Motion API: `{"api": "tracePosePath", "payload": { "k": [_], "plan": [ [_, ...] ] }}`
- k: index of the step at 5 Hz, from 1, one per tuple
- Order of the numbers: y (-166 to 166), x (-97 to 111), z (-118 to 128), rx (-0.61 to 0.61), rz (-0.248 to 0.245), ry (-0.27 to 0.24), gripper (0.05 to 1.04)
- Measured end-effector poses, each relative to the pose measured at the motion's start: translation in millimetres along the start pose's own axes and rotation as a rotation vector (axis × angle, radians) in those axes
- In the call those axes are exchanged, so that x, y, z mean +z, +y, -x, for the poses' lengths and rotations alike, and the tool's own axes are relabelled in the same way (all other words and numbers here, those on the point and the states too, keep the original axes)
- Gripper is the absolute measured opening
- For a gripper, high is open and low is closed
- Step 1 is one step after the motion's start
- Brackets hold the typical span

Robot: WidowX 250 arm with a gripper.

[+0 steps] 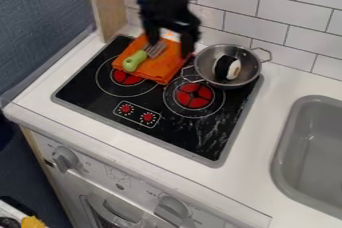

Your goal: Move the sushi to the bottom left side of the left burner

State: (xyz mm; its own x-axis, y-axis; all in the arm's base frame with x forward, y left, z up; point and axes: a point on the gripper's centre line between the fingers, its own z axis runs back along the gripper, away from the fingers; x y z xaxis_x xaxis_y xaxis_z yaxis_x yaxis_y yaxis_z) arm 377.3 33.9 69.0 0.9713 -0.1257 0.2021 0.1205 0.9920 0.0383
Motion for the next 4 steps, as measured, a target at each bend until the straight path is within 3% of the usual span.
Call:
{"api": "tracePosePath", "payload": {
  "k": [2, 3, 4],
  "plan": [
    [-48.3, -33.1, -35.3, 0.004, 0.167, 0.066, 1.000],
    [-54.0, -47.3, -37.5, -0.005, 0.198, 0.099, 1.000],
    [-59.2, -49.5, -36.7, -0.032, 0.190, 0.108, 0.952]
  ]
}}
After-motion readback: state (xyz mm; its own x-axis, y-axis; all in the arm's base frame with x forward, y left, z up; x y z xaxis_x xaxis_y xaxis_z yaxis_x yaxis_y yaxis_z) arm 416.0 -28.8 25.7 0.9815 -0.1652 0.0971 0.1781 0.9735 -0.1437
